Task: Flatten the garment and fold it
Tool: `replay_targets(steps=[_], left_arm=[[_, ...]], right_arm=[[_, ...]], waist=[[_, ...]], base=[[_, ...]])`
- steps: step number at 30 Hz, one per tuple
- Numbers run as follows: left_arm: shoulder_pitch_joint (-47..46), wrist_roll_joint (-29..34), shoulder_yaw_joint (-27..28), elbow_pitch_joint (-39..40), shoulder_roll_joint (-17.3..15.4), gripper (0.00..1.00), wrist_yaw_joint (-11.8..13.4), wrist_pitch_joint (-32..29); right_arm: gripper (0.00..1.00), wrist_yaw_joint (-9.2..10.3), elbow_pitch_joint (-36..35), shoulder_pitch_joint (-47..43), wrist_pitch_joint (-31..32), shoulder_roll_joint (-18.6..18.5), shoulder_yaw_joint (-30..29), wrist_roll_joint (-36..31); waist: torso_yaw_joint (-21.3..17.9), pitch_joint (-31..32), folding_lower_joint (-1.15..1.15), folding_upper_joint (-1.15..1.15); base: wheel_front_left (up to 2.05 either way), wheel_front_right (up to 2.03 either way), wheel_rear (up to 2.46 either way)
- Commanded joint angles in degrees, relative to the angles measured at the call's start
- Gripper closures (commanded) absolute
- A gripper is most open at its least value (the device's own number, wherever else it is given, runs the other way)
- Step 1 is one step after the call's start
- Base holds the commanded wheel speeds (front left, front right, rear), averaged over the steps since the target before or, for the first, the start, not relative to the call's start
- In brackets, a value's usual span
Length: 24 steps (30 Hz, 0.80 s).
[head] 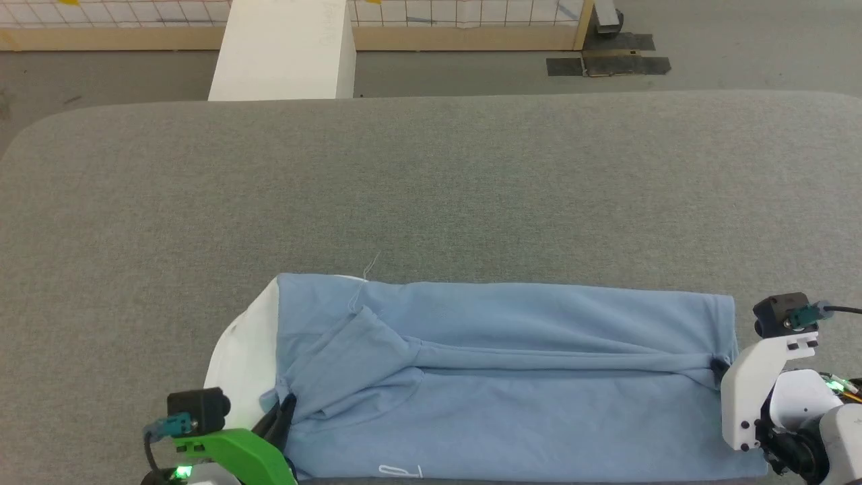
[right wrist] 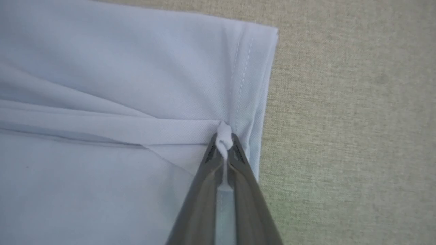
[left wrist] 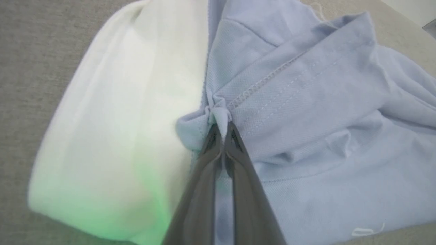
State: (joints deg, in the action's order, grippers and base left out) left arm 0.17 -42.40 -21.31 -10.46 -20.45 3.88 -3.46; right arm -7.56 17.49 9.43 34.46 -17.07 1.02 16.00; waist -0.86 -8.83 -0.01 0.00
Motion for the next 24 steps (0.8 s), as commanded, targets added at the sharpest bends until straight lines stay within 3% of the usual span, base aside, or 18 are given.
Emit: replay_targets(steps=[1, 2, 3, 4, 5, 9, 17, 24], left_arm=[[-0.52, -0.03, -0.78, -1.38, 0.51, 1.00, -0.15, -1.40], [-0.51, -0.24, -1.23, -2.05, 0.67, 0.93, -0.15, -2.31], [-0.45, -0.60, -1.38, -2.42, 0.93, 0.59, -0.15, -2.80], [-0.33, -1.17, -1.42, -2.60, 1.32, 0.18, -0.25, -3.11], [-0.24, -1.60, -1.23, -2.55, 1.65, 0.00, -0.32, -2.89], [0.31, -1.45, -0.24, -1.61, 2.27, 0.00, -0.02, 0.42], [-0.23, 5.80, 1.71, 1.51, 1.84, 0.00, 2.03, 14.65], [-3.77, 12.30, 4.18, 1.66, 2.05, 0.00, 3.41, 18.26]], right_arm=[[0.75, 0.08, 0.97, -0.86, 1.59, 0.35, 0.30, -0.67], [0.00, 0.08, 1.02, -1.05, 2.25, 0.56, -0.05, -0.75], [0.00, 0.08, 1.03, -1.25, 2.63, 0.81, -0.53, -0.77], [0.00, 0.08, 0.69, -1.58, 2.82, 1.26, -1.23, -0.64], [0.00, 0.08, 0.17, -1.88, 2.53, 1.74, -2.02, -0.53], [0.00, 0.08, -3.38, -4.35, -1.60, 4.29, -6.04, 0.15], [0.00, 0.08, -12.19, -11.49, -15.65, 10.76, -13.26, -1.09], [0.00, 0.08, -12.98, -11.46, -24.70, 13.83, -17.20, -1.88]], waist=[[0.29, -0.02, 0.01, 0.00], [0.34, 0.15, 0.01, 0.00], [0.42, 0.40, 0.01, 0.00], [0.52, 0.68, 0.01, 0.00], [0.62, 0.98, 0.01, 0.00], [1.50, 2.62, 0.01, 0.00], [2.76, 4.72, 0.01, 0.00], [2.57, 5.10, 0.01, 0.00]], base=[[0.00, 0.00, 0.00], [0.00, 0.00, 0.00], [0.00, 0.00, 0.00], [0.00, 0.00, 0.00], [0.00, 0.00, 0.00], [0.00, 0.00, 0.00], [0.00, 0.00, 0.00], [0.00, 0.00, 0.00]])
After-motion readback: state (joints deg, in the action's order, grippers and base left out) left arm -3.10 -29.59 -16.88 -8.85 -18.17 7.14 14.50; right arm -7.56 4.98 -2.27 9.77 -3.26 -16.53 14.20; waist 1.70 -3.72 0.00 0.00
